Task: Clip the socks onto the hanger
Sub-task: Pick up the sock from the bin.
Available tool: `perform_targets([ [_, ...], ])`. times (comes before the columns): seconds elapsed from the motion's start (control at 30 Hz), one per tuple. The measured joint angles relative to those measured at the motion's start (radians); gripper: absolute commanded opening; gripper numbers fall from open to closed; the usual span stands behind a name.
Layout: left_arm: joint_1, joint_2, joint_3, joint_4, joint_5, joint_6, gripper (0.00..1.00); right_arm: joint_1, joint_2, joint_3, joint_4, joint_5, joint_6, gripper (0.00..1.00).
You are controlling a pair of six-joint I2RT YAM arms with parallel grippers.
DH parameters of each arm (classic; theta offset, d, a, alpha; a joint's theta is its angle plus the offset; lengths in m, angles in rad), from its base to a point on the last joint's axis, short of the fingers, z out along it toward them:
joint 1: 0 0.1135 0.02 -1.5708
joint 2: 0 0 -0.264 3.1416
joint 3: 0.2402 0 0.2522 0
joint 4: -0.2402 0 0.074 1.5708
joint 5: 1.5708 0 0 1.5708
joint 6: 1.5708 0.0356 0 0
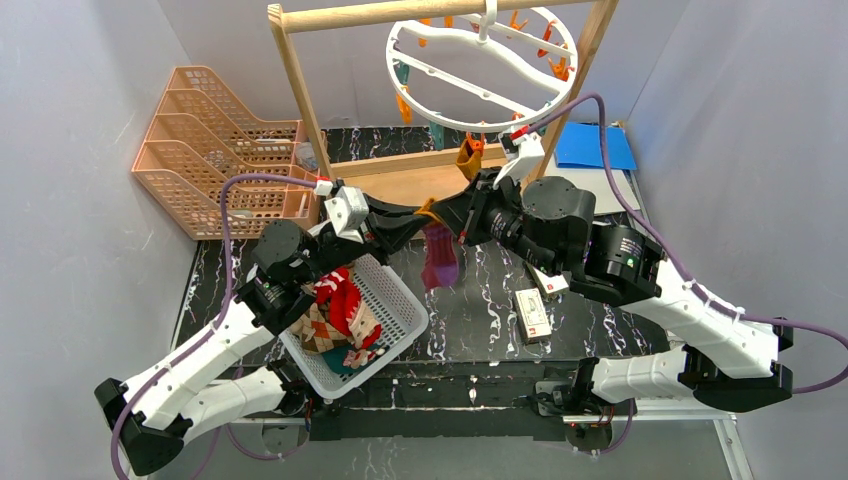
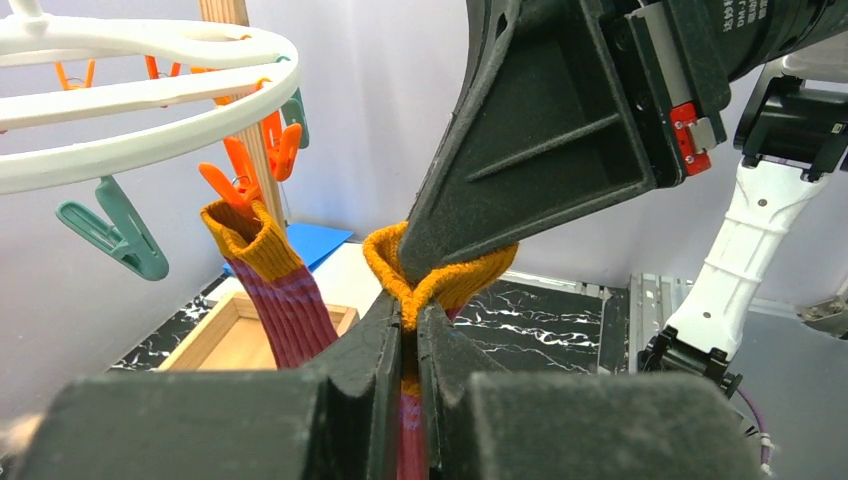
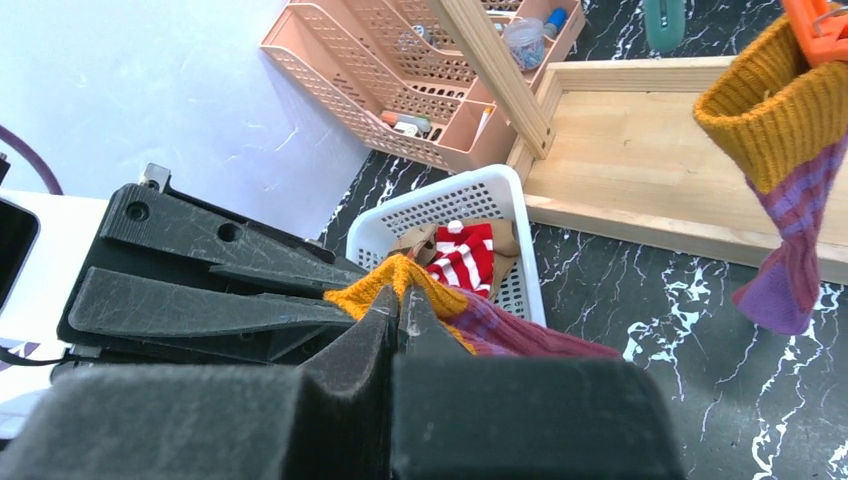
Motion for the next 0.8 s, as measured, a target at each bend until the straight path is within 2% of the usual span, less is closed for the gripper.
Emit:
perform_targets([
  [0.37, 0.0, -0.024, 0.0, -0.05, 0.0, 0.012, 0.0, 0.001, -0.029, -0.016, -0.046, 0.101, -0.002, 0.02],
  [0.47, 0.0, -0.024, 0.0, -0.051, 0.0, 0.011, 0.0, 0.001, -0.029, -0.015, -0.057, 0.093, -0.01, 0.28],
  [0.6, 0.0, -0.017, 0.0, -0.051, 0.0, 0.009, 0.0, 0.001, -0.034, -0.01, -0.087, 0.082, -0.037, 0.52],
  [0.7, 0.0, -0.005, 0.0, -0.048, 0.0, 0.007, 0.0, 0.001, -0.057, -0.005, -0.114, 0.084, -0.064, 0.61],
  [0.8, 0.0, 0.01, 0.0, -0.041, 0.0, -0.002, 0.0, 0.001, -0.094, 0.013, -0.139, 0.103, -0.101, 0.62],
])
